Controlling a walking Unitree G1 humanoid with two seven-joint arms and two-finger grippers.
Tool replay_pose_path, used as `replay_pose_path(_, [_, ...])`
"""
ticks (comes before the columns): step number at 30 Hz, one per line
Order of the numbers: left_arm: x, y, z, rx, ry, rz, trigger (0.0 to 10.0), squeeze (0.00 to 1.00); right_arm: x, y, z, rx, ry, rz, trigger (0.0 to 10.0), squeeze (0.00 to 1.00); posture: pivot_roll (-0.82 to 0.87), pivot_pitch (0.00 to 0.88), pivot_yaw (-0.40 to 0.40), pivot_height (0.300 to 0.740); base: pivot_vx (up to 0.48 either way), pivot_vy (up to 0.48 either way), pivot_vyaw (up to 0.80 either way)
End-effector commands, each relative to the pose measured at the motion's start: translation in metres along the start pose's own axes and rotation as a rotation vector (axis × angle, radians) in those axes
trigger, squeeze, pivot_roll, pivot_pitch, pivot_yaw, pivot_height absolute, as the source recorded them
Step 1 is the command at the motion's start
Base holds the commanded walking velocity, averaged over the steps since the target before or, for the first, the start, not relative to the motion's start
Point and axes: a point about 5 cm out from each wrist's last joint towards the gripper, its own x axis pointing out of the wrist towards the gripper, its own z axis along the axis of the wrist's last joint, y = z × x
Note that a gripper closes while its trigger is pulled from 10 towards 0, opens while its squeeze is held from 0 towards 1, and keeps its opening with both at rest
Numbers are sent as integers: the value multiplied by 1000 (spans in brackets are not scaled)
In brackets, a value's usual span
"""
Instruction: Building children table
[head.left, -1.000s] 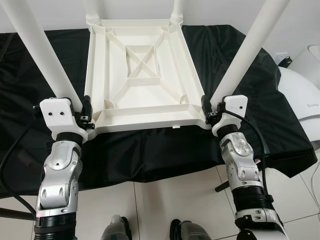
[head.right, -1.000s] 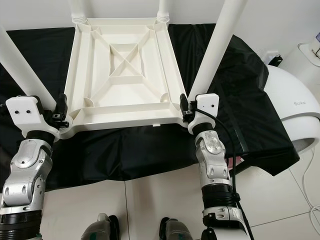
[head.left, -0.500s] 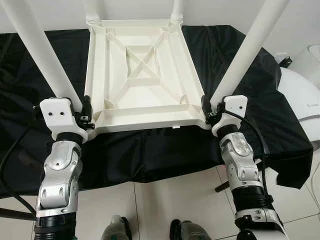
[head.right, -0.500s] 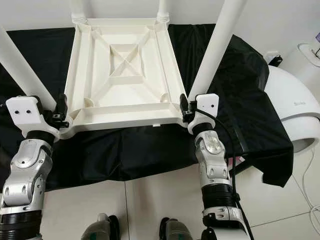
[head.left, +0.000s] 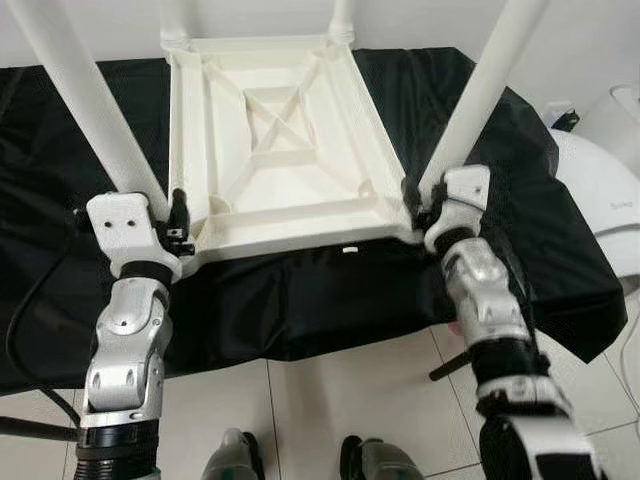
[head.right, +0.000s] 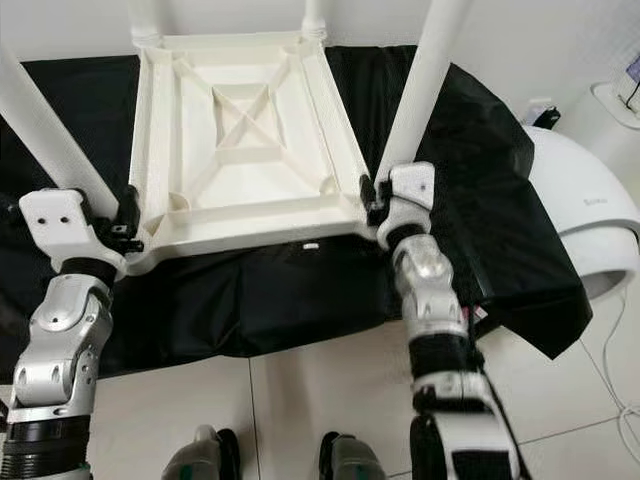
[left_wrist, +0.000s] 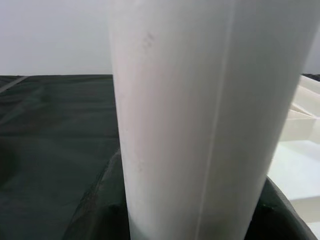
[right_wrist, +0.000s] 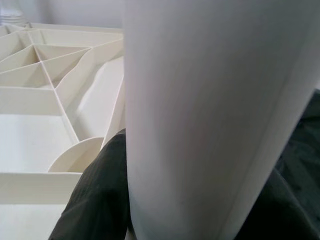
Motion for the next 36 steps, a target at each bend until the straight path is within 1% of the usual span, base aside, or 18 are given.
replay_pose_path(1, [-4,-2,-25,26,124,-10,10000,0,19,-4,56,12,-216,-19,10000,0,-33,158,-33,740,0,0,0])
replay_pose_path(2, [-3,-2,-25,24,122,-10,10000,0,24,-6,68,11,-247,-27,10000,0,-34,159,-33,740,0,0,0])
replay_pose_path(3, [-3,-2,-25,24,122,-10,10000,0,24,-6,68,11,-247,-27,10000,0,-34,159,-33,740,0,0,0])
replay_pose_path(5, [-2,-3,-24,23,121,-9,10000,0,32,-7,91,10,-305,-34,10000,0,-34,160,-34,740,0,0,0])
replay_pose_path(6, [-2,-3,-24,23,120,-9,10000,0,34,-7,99,11,-325,-35,10000,0,-34,160,-34,740,0,0,0])
replay_pose_path(7, [-2,-3,-24,23,120,-9,10000,0,34,-7,99,11,-325,-35,10000,0,-34,160,-34,740,0,0,0])
replay_pose_path(9, [-1,-3,-24,23,121,-5,10000,0,37,-5,113,11,-369,-28,10000,0,-34,162,-35,740,0,0,0])
replay_pose_path(12, [-1,-2,-24,21,121,-2,10000,0,38,-2,129,13,-419,-16,10000,0,-37,165,-34,740,0,0,0])
replay_pose_path(13, [-1,-2,-24,21,121,-2,10000,0,38,-2,129,13,-419,-16,10000,0,-37,165,-34,740,0,0,0])
replay_pose_path(15, [0,-2,-24,20,122,-1,10000,0,37,1,139,12,-453,-8,10000,0,-37,165,-34,740,0,0,0])
replay_pose_path(16, [0,-2,-24,20,122,-1,10000,0,37,1,139,12,-453,-8,10000,0,-37,165,-34,740,0,0,0])
replay_pose_path(18, [0,-2,-25,19,123,0,10000,0,37,2,148,14,-483,-6,10000,0,-37,165,-34,740,0,0,0])
replay_pose_path(19, [0,-2,-25,19,123,0,10000,0,37,2,148,14,-483,-6,10000,0,-37,165,-34,740,0,0,0])
replay_pose_path(21, [1,-1,-26,18,125,4,10000,0,36,3,159,12,-517,-6,10000,0,-49,164,-37,740,0,0,0])
replay_pose_path(25, [2,-2,-27,15,128,3,10000,0,35,4,163,2,-529,-3,10000,0,-50,166,-38,740,0,0,0])
replay_pose_path(29, [0,-9,-32,4,137,-13,10000,0,36,3,170,-15,-533,-2,10000,0,-57,168,-40,740,0,0,0])
replay_pose_path(33, [-2,-15,-40,-2,148,-23,10000,0,39,-1,188,-34,-562,-7,10000,0,-72,164,-43,740,0,0,0])
replay_pose_path(36, [-3,-18,-44,4,156,-32,10000,0,41,-1,194,-40,-574,-7,10000,0,-74,163,-44,740,0,0,0])
